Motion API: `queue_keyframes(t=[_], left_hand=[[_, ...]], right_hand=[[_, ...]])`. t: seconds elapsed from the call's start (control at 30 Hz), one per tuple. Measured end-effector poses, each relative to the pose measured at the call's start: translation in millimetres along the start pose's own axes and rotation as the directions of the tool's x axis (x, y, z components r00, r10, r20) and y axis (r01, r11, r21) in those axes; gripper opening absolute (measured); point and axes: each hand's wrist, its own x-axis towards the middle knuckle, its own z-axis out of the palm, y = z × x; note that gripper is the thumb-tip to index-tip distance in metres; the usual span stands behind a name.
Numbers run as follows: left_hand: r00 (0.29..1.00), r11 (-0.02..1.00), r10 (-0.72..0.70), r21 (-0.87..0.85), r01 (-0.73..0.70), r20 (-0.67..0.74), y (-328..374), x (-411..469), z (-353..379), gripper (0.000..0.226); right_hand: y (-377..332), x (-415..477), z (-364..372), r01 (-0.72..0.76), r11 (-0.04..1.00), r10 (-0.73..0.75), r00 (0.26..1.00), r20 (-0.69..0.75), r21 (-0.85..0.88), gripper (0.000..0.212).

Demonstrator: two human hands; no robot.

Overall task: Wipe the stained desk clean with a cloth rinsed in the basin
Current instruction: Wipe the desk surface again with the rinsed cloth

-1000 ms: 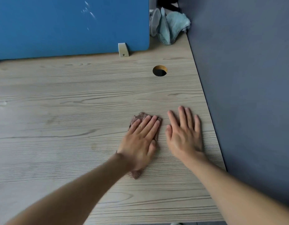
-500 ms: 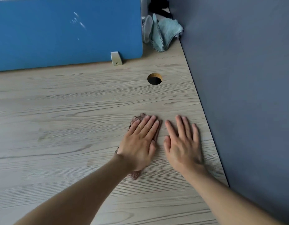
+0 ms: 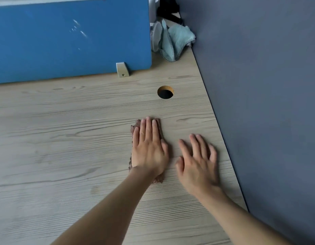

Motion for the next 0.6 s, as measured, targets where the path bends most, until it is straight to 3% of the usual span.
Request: queue_keyframes(t=[0.07,0.13,0.2,0.27,0.37,0.4,0.47,0.53,0.6], left_hand=[[0.999,0.998,0.048,0.030,-0.049,0.022,-5,9,0,0.071],[0.955,0.955,0.286,0.059,-0.291,0.083,-21,19,-5,0.068],[0.903,0.904,0.412,0.072,-0.422,0.117,-37,28,-10,0.067],[0.942,0.940,0.333,0.063,-0.335,0.046,-33,37,-4,0.067],[0.999,1.000,-0.018,0.004,0.018,-0.048,-7,36,1,0.069],[0.998,0.999,-0.042,-0.001,0.042,-0.042,-5,40,3,0.070],[0.992,0.992,0.125,0.034,-0.125,0.009,-16,47,0,0.068],[0.920,0.918,0.386,0.076,-0.390,0.066,-37,58,-6,0.066],[0.906,0.904,0.417,0.068,-0.422,0.074,-45,67,-6,0.066]], right_hand=[[-3,30,-5,-0.058,0.998,0.058,0.998,0.001,0.030,0.046],[-4,60,-5,-0.065,0.996,0.066,0.998,-0.003,0.052,0.053],[-4,72,4,0.002,1.000,-0.002,1.000,0.019,0.021,0.061],[-1,77,13,0.024,1.000,-0.024,0.999,0.041,0.006,0.063],[-3,73,12,0.013,1.000,-0.013,0.999,0.045,-0.006,0.063],[-3,74,11,0.017,1.000,-0.016,0.999,0.045,-0.010,0.064],[-2,77,11,0.031,1.000,-0.031,0.998,0.047,-0.002,0.064],[-3,76,10,0.023,1.000,-0.023,0.999,0.042,-0.015,0.062],[-4,73,9,0.019,0.999,-0.017,0.999,0.051,-0.029,0.061]])
